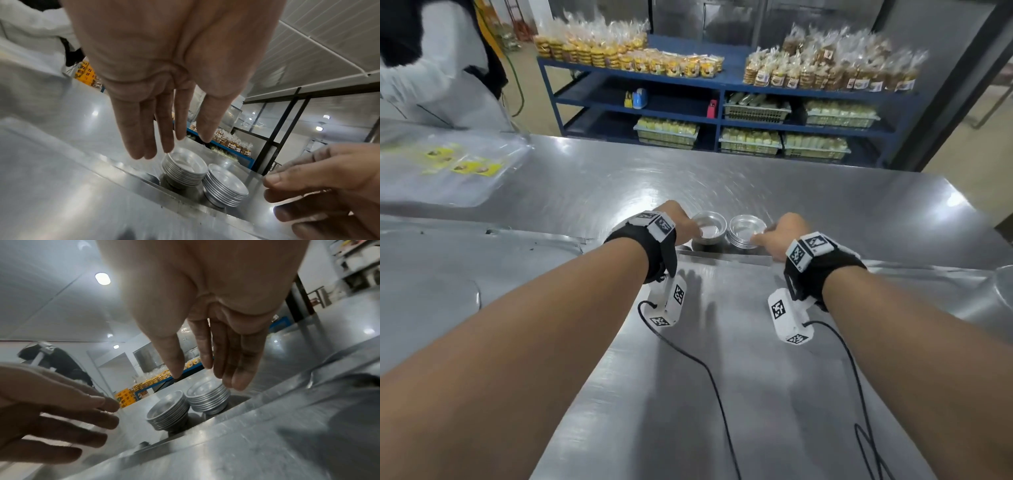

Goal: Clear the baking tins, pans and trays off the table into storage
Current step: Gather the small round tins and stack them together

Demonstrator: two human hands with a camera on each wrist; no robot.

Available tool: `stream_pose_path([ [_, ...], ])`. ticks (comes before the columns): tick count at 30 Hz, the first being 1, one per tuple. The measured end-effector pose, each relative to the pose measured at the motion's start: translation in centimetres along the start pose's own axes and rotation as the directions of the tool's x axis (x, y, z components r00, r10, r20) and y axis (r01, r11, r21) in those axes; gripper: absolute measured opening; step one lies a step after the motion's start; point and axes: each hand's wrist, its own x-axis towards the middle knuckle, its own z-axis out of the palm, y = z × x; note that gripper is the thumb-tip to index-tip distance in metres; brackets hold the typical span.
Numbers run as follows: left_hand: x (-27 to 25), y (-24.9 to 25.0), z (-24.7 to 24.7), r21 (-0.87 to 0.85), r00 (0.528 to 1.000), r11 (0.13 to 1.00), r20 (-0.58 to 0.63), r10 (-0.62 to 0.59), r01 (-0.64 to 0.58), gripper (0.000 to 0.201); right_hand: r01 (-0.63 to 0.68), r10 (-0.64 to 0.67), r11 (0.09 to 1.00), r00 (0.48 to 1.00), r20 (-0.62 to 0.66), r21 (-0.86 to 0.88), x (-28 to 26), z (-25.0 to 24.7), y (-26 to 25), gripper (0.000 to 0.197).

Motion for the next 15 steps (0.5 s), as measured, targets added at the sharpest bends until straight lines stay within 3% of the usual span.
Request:
stream_pose_path([
  [3,-3.6,0.0,-1.3,0.058,1.000,0.998,0.005,-0.002,0.002,0.056,0.059,-0.053,0.989,0.997,0.049,-0.134,-3.5,-1.0,-1.6,0.036],
  [7,-8.5,-0.9,-3.3,0.214,0.999,0.977,-0.043,0.009,0.001,0.036,0.181,-0.165,0.961,0.982,0.094,-0.210,-8.7,-1.6,-4.2,0.036],
  [15,-21.8,-4.6,-9.1,0.349,0.986,0.936,-0.167,0.008,0.051,0.025,0.405,-0.354,0.871,0.910,0.216,-0.278,-21.1,-1.3,-10.8,0.030],
])
